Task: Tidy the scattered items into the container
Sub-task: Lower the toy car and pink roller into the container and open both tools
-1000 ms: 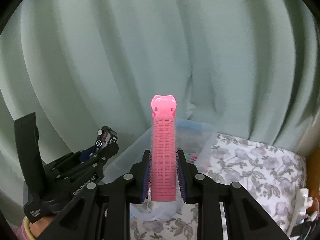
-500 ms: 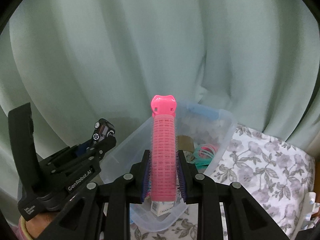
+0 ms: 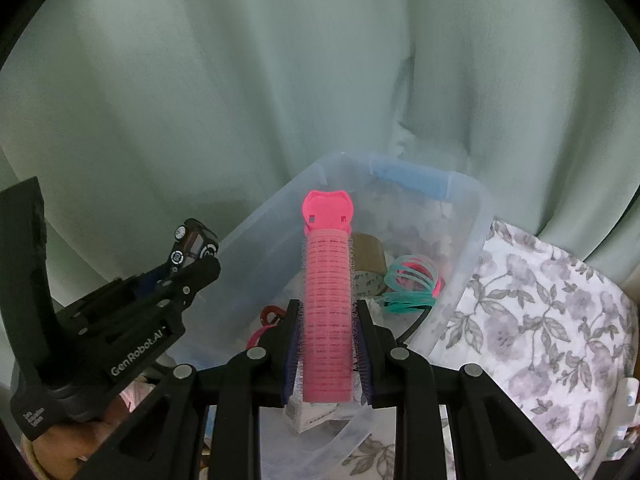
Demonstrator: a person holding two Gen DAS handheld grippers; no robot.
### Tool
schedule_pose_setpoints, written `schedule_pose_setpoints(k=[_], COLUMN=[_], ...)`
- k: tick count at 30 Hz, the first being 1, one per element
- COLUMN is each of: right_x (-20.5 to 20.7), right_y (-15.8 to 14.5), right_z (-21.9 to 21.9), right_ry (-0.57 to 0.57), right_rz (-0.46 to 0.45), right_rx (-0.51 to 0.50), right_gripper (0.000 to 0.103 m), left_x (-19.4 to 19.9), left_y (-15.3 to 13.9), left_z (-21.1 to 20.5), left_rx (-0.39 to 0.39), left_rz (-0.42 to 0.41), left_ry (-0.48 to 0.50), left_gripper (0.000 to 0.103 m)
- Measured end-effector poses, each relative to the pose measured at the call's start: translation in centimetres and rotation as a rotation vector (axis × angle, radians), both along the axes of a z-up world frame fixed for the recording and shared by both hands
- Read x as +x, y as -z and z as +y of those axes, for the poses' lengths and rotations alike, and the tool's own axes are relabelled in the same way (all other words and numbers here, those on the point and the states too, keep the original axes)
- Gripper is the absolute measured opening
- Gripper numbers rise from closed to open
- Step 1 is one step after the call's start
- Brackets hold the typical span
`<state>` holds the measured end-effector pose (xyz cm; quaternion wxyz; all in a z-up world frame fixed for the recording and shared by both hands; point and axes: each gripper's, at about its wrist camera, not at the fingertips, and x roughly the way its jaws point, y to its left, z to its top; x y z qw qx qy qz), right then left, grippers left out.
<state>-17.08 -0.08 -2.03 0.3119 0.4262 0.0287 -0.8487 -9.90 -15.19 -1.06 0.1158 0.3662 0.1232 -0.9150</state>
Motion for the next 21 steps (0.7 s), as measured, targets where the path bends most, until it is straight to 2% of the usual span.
schedule_pose_setpoints(k=[4, 7, 13, 14, 16, 19, 21], right_x=[-0.3, 0.6, 1.1, 1.2, 1.3, 1.5, 1.7], right_y=[0.3, -1.0, -1.3, -1.3, -1.4, -1.6, -1.7], right_z=[-0.1, -0.3, -0.5, -0.5, -0.5, -0.6, -0.6], right_ry=[-0.004, -0.010, -0.008, -0.007, -0.006, -0.005, -0.004], right_rz=[-0.003, 0.006, 0.012, 0.012, 0.014, 0.017, 0.019], right_rx=[0.012, 0.022, 0.025, 0.026, 0.027, 0.028, 0.029], right_gripper=[0.028, 0.028, 0.032, 0.034, 0.044, 0.051, 0.055], left_x=[-0.6, -1.1, -1.4, -1.4, -1.7, -1.1, -1.0], left_y=[0.5, 0.9, 1.1, 1.1, 1.3, 0.9, 0.8], left_z=[-0.1, -0.2, -0.4, -0.4, -0.5, -0.6, -0.6], left_rx=[0.006, 0.011, 0.019, 0.019, 0.024, 0.026, 0.026], left_rz=[-0.010, -0.017, -0.022, -0.022, -0.022, -0.017, -0.015], left_ry=[0.005, 0.010, 0.016, 0.015, 0.013, 0.016, 0.018], left_gripper=[0.030, 0.030, 0.031, 0.032, 0.040, 0.045, 0.054])
